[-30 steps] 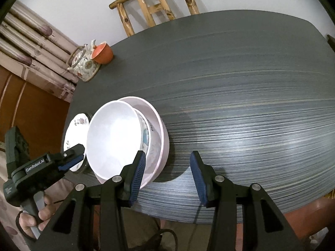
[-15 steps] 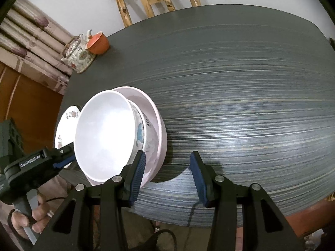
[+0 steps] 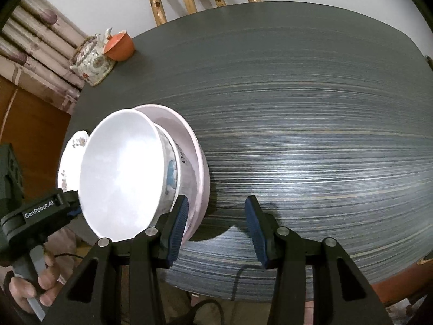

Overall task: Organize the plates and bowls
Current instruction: 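Close both tools on the pink bowl rim and lift the nested bowls, then carry the nested bowls with both tools over the plate stack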

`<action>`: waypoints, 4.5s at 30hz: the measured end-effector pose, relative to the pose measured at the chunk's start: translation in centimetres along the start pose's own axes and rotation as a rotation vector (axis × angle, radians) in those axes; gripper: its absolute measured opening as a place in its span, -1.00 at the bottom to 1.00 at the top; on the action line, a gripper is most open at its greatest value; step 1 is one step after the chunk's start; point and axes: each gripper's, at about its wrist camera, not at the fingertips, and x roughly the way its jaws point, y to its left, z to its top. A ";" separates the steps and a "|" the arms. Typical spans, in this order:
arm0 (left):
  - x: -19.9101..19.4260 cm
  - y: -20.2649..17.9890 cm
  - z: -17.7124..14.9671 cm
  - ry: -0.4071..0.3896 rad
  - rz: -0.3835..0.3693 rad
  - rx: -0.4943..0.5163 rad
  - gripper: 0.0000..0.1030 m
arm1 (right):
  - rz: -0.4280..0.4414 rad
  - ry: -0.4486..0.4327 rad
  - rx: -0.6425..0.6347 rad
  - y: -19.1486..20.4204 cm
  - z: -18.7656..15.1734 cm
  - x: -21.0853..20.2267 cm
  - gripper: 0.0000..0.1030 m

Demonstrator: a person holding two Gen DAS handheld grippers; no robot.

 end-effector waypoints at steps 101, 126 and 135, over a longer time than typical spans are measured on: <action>-9.6 2.5 4.9 -0.216 0.126 0.030 -0.93 | 0.088 -0.050 -0.116 12.7 4.9 -0.9 -0.77; -12.1 12.6 7.7 -0.232 0.225 -0.057 -0.93 | 0.102 0.080 -0.219 22.7 3.9 5.2 -0.77; -11.2 14.4 8.1 -0.204 0.211 -0.071 -0.92 | 0.073 0.110 -0.217 23.4 3.6 6.4 -0.77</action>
